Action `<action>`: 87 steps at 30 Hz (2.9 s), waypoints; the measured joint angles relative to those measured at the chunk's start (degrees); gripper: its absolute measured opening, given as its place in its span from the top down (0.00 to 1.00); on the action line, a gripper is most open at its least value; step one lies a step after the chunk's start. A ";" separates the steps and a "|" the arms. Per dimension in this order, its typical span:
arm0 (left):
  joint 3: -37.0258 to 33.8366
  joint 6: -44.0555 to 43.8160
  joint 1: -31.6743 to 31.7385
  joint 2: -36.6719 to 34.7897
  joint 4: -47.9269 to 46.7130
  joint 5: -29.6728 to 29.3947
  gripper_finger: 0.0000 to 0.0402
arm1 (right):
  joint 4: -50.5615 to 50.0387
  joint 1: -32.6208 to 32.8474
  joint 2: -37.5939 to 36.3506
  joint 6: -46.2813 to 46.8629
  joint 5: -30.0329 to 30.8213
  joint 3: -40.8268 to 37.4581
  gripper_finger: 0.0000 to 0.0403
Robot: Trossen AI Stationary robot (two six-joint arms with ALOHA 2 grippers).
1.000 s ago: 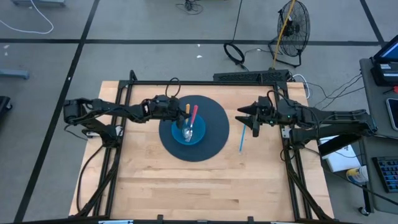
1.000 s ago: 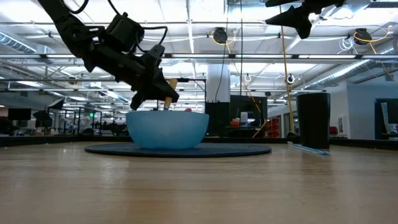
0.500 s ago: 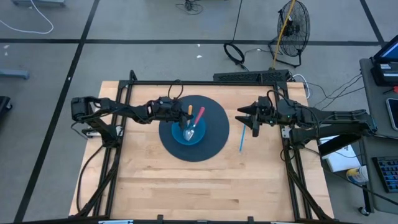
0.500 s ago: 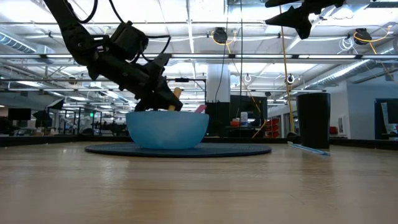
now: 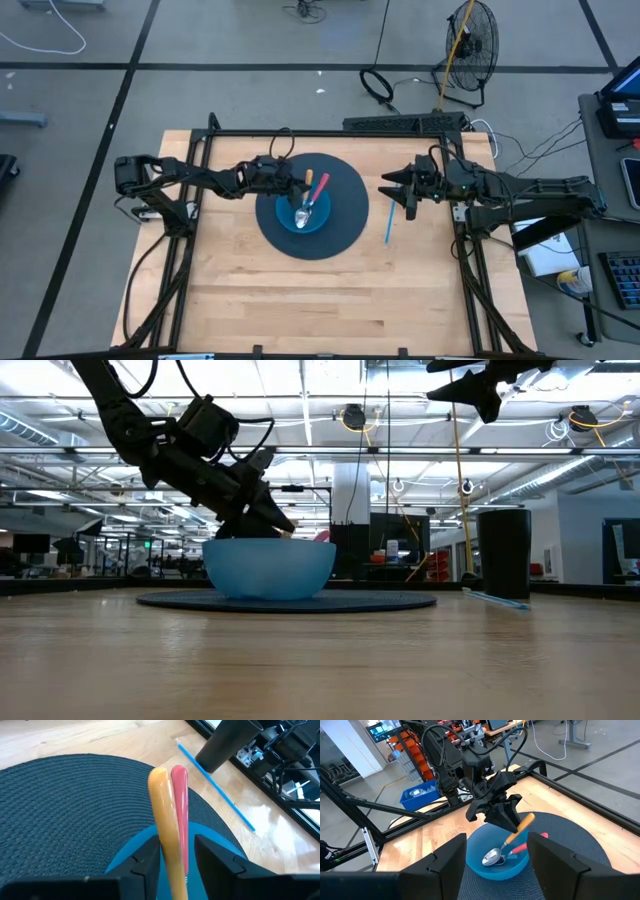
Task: Pick & Place Utensil
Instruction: Put the yellow spoon into the blue bowl on the blue mat, then put the black cup on the blue mat to the right of the blue bowl
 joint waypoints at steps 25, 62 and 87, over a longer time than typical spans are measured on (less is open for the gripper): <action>0.00 -4.39 2.58 -5.58 7.15 15.89 0.76 | -15.63 -0.25 0.02 1.94 3.74 0.00 0.52; 0.02 3.99 2.73 -35.78 -17.66 13.43 0.67 | -60.19 -21.91 25.42 -1.59 -3.35 21.11 0.49; 0.02 3.72 2.73 -35.76 -18.21 13.09 0.63 | -57.88 -26.10 31.99 -6.11 -3.43 14.74 0.61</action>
